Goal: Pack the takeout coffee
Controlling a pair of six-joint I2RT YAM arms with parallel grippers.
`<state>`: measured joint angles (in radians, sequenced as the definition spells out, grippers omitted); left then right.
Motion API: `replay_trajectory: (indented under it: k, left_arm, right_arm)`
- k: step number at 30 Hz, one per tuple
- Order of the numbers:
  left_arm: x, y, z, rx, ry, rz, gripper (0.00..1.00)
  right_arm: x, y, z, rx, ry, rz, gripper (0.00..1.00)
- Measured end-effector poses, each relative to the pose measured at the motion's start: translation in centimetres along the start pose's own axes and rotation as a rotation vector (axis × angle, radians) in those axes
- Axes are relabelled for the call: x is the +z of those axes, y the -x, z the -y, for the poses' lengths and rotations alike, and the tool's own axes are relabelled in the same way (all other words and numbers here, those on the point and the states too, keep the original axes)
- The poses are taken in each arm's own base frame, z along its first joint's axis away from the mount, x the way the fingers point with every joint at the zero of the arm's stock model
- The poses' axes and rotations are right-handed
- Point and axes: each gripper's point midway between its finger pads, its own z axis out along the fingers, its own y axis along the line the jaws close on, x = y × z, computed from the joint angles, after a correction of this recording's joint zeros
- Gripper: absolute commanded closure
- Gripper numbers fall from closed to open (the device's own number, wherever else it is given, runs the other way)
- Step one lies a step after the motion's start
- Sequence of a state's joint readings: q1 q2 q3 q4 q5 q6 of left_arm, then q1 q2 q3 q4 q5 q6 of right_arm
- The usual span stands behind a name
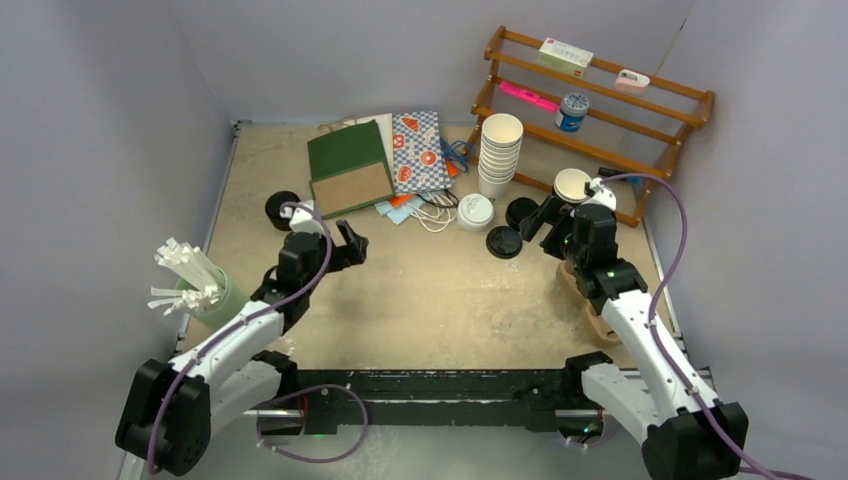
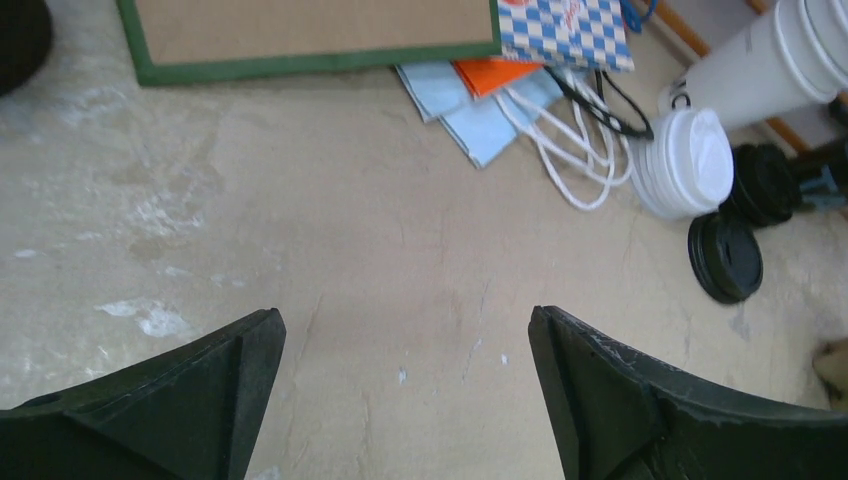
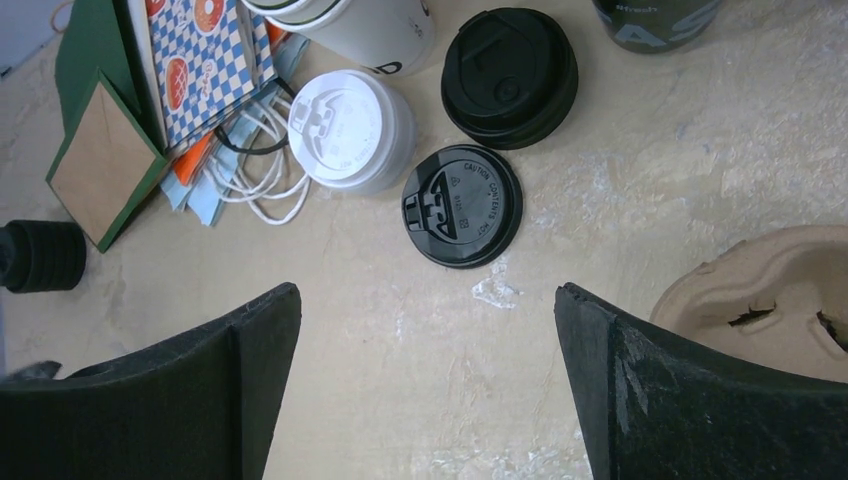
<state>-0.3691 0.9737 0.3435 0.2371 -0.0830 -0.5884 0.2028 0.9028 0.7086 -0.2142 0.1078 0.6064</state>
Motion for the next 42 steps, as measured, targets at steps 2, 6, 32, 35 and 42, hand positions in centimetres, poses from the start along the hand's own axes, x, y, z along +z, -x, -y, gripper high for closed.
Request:
replay_trajectory:
  k: [2,6,32,35,42]
  left_arm:
    - [0.3,1.9,0.3,-0.012,0.039,0.025,0.01]
    - [1.5,5.5,1.8,0.027,0.042,0.076,0.01]
    - [23.3,12.1,4.3,0.379,0.436,-0.056,0.11]
    - [24.6,11.3,4.4,0.396,0.482,-0.068,0.17]
    - [25.4,9.1,4.1,0.453,0.579,-0.085,0.31]
  right_arm:
    - [-0.2,-0.1,-0.2,0.001,0.014,-0.007,0.02]
    - [-1.1,-0.3,-1.4,0.008,0.082,-0.024,0.02]
    - [-2.4,-2.1,-1.9,0.001,0.109,-0.139,0.02]
    - [-2.1,-2.1,-1.7,-0.001,0.095,-0.141,0.02]
    - [-1.7,-2.3,-1.4,-0.005,0.079,-0.152,0.02]
